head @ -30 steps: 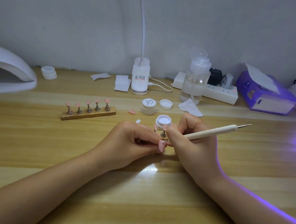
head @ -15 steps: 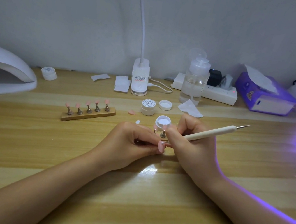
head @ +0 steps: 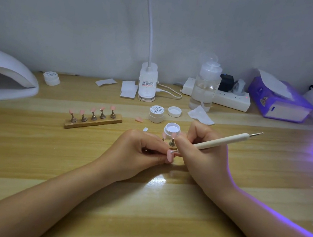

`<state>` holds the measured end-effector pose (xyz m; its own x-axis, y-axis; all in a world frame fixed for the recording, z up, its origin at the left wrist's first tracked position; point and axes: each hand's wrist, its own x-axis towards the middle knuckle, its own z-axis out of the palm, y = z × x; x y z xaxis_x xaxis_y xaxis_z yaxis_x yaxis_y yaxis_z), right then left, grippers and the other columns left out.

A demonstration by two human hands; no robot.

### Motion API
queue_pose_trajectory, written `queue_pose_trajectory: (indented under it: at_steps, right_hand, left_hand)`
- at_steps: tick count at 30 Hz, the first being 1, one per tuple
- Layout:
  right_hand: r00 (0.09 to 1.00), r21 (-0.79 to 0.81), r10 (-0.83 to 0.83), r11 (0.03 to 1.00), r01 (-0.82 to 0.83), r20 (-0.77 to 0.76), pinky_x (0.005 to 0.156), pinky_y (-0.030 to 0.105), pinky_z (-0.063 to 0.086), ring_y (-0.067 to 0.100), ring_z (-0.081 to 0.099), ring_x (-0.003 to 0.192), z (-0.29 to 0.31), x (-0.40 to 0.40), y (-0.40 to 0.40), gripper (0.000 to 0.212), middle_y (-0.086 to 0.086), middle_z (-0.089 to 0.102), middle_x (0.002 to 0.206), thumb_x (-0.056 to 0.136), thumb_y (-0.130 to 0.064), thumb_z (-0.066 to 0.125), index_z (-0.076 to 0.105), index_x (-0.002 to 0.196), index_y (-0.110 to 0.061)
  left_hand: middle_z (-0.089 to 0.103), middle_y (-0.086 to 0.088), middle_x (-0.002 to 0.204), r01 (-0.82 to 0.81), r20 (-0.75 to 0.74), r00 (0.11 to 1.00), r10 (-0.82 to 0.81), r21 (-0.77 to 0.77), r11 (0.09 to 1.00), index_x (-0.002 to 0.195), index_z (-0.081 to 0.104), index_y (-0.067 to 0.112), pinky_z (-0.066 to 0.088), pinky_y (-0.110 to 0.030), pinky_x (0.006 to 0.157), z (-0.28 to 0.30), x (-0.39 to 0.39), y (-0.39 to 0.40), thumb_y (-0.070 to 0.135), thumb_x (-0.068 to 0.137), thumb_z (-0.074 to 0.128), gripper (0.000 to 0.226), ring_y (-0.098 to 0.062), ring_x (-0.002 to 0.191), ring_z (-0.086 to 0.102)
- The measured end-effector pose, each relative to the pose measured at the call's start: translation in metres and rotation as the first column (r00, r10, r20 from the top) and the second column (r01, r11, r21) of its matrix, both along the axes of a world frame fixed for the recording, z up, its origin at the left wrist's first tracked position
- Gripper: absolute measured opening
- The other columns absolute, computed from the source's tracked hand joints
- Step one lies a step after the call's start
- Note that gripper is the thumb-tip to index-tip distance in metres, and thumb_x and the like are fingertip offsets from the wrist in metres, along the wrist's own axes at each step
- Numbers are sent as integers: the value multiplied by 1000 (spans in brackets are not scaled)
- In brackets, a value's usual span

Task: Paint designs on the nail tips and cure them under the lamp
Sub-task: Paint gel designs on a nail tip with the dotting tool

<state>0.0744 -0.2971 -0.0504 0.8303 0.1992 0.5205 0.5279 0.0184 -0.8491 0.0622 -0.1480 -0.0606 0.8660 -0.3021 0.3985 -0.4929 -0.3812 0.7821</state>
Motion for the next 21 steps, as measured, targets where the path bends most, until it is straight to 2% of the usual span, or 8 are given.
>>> queue_pose_trajectory:
  at_steps: [7,13,17,21]
  right_hand:
    - [1000,-3,-4,1000,4,-4,44,2,32,-5,46,34,0,1,0,47,-13,38,32,79,11,59,31,53,-17]
    - [1000,-2,8,1000,-8,10,44,1,31,-5,45,34,-1,1,-1,48,-14,40,32,79,13,58,31,53,-17]
    - [1000,-2,2,1000,-2,1,44,1,31,-5,46,34,-1,1,-1,47,-13,41,33,79,12,58,32,53,-16]
    - [1000,-9,-7,1000,7,-6,43,5,36,-4,47,34,-1,1,-1,46,-14,40,33,79,12,59,32,53,-16]
  left_hand:
    - [69,13,76,8,7,1000,-8,10,1000,83,73,17,45,-12,68,0,0,0,5,74,71,15,6,72,61]
    - [68,15,75,11,-1,1000,-11,-14,1000,83,73,20,45,-13,68,1,-1,0,19,72,68,12,6,71,61]
    - [68,16,74,9,5,1000,-9,3,1000,83,73,20,44,-10,68,1,-1,0,8,74,71,15,7,72,62]
    - [68,16,75,5,2,1000,-5,14,1000,82,73,20,44,-10,69,1,-1,0,5,74,71,17,6,73,62]
